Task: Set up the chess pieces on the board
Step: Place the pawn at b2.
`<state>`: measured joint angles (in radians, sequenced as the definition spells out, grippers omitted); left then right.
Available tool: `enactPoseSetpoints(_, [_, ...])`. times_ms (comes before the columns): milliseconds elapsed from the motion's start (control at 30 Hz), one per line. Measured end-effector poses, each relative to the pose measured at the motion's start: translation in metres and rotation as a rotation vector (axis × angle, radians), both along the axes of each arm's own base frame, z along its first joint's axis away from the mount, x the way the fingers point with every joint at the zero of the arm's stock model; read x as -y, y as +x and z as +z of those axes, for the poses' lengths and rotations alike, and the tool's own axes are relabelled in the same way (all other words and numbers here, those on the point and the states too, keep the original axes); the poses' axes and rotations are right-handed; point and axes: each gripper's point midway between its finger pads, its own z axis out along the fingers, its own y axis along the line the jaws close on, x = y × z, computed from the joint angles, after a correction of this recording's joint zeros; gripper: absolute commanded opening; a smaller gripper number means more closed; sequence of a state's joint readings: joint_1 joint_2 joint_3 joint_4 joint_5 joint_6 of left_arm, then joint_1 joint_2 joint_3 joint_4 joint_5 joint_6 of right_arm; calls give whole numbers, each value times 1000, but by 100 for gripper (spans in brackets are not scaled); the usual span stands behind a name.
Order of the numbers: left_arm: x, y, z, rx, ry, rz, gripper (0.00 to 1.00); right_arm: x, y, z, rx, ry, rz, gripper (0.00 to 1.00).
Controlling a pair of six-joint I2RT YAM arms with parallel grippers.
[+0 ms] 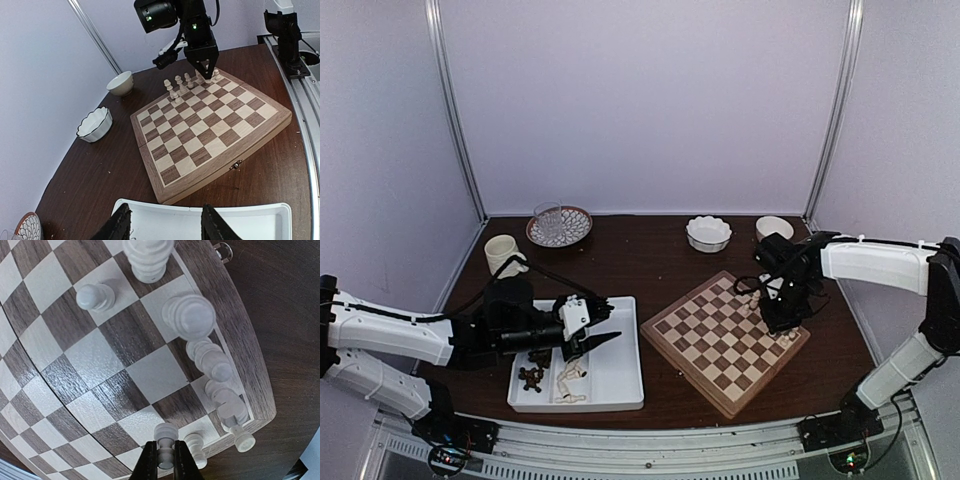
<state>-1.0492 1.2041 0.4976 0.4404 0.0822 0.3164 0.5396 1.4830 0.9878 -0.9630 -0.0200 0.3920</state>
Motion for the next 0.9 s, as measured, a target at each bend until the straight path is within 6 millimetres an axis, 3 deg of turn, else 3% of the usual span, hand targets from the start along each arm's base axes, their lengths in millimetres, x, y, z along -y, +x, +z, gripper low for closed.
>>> enactPoseSetpoints(900, [0, 0, 0, -1, -1, 0, 48, 10, 6, -14, -38, 1, -54, 1])
